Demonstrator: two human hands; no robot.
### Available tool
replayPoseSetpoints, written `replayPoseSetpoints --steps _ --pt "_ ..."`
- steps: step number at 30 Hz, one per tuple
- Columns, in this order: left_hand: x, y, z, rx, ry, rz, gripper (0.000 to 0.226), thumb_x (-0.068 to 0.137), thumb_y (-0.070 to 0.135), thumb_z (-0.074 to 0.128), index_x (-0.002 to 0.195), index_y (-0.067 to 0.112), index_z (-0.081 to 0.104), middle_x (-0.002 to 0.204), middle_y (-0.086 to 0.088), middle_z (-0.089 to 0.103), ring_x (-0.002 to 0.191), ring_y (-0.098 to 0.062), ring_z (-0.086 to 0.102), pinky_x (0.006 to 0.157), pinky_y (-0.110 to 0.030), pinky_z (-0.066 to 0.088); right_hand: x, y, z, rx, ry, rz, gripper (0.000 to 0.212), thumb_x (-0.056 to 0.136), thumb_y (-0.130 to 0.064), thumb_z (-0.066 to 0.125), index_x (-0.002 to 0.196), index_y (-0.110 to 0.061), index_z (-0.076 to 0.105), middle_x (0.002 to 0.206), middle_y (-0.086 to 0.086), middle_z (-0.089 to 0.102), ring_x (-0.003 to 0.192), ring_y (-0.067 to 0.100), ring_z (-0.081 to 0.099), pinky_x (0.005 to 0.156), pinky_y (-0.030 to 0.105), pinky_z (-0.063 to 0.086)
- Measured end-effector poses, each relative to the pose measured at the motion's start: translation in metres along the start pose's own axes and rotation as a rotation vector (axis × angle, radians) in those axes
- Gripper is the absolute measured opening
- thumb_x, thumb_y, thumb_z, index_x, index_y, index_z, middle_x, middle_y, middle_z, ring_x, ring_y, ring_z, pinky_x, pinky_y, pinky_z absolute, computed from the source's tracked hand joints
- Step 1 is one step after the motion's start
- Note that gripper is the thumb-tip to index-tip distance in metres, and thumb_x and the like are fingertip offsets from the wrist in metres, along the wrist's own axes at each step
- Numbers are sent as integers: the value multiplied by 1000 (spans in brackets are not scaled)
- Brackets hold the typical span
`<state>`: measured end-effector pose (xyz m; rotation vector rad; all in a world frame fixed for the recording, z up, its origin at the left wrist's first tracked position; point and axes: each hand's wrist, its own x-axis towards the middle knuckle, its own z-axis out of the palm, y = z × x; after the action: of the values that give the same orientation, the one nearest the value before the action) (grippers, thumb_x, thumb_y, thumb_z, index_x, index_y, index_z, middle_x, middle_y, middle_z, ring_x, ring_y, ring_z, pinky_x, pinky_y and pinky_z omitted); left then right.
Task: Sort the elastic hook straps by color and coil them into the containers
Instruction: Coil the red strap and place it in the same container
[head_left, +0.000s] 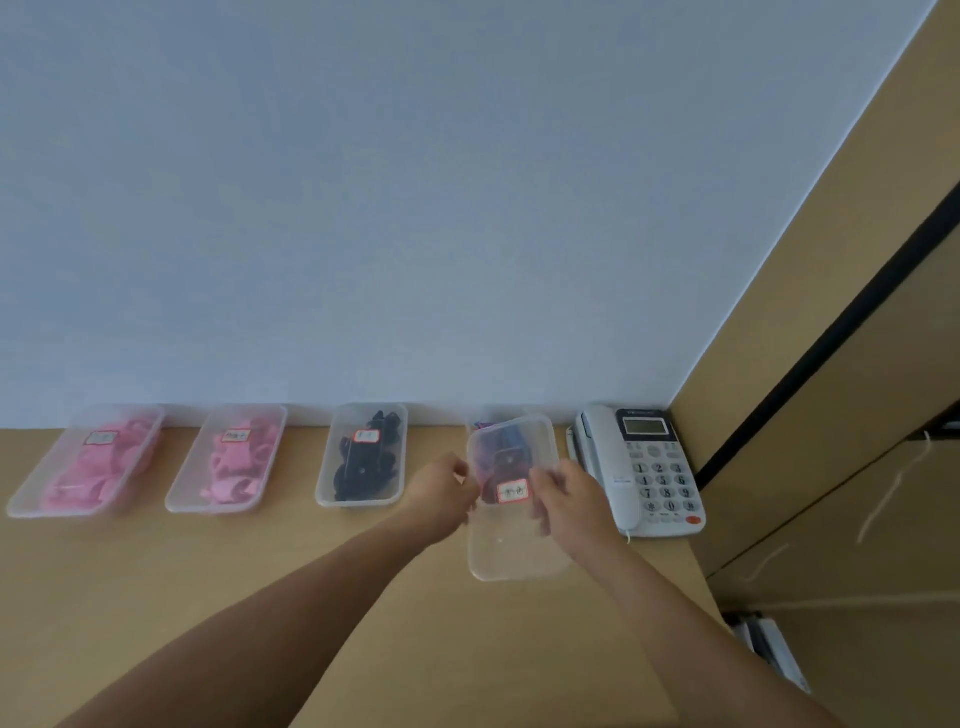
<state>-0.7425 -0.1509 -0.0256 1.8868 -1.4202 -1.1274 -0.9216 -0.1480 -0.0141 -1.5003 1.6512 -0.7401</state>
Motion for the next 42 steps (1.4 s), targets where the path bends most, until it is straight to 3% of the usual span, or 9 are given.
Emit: replayPoseSetpoints --steps 5,8,13,23,31,34,37,40,42 --pt "37 15 5 12 70 -27 14 92 26 57 80 19 57 79 -6 72 60 -17 67 59 -29 53 54 -2 -15 -189 4 -14 23 89 -39 61 100 -20 54 92 -8 60 85 17 59 69 31 39" --pt "59 19 13 111 122 -76 16 93 22 52 78 19 56 83 -7 71 76 -27 69 73 -39 57 85 2 -11 -209 -22 -46 23 90 -36 62 103 -20 50 90 -7 56 83 19 56 68 30 36" --pt "86 9 20 236 177 -153 13 95 27 50 85 22 57 86 -2 68 78 -22 63 67 -30 48 129 16 -1 -258 -101 -43 14 95 -37 55 90 -23 56 80 -11 59 78 17 57 60 28 32" --pt "111 -1 32 236 192 -230 13 93 26 53 96 19 63 92 -5 70 89 -28 64 78 -35 53 165 34 12 -330 -91 7 25 93 -43 55 88 -19 59 80 -4 63 73 19 55 53 25 30" --pt "115 -9 35 82 203 -269 16 95 26 55 106 17 62 79 7 59 83 -21 63 78 -37 56 166 45 17 -340 -64 54 21 93 -39 58 98 -19 56 86 -5 60 74 18 51 65 29 35" --pt "114 -8 37 134 216 -242 36 94 24 55 129 17 51 95 1 63 98 -26 63 87 -39 53 167 47 16 -323 -87 77 22 93 -39 59 99 -19 58 90 -3 62 78 19 52 68 30 38" --pt "112 -6 43 569 249 28 79 89 19 58 154 20 14 145 -4 38 133 -27 38 108 -38 37 165 48 16 -345 -81 62 22 94 -39 58 101 -18 58 89 -4 60 79 19 52 69 31 41" --pt "115 -1 53 910 124 311 67 94 20 51 153 11 19 160 -10 13 149 -30 6 120 -38 14 164 46 18 -374 -66 56 23 94 -39 58 102 -18 58 93 -2 64 84 22 58 68 30 40" --pt "117 1 63 945 24 265 61 101 24 35 153 2 15 163 -15 7 151 -30 -6 122 -38 6 164 46 18 -368 -66 58 24 93 -39 59 103 -18 58 95 -2 65 91 24 62 69 30 40"
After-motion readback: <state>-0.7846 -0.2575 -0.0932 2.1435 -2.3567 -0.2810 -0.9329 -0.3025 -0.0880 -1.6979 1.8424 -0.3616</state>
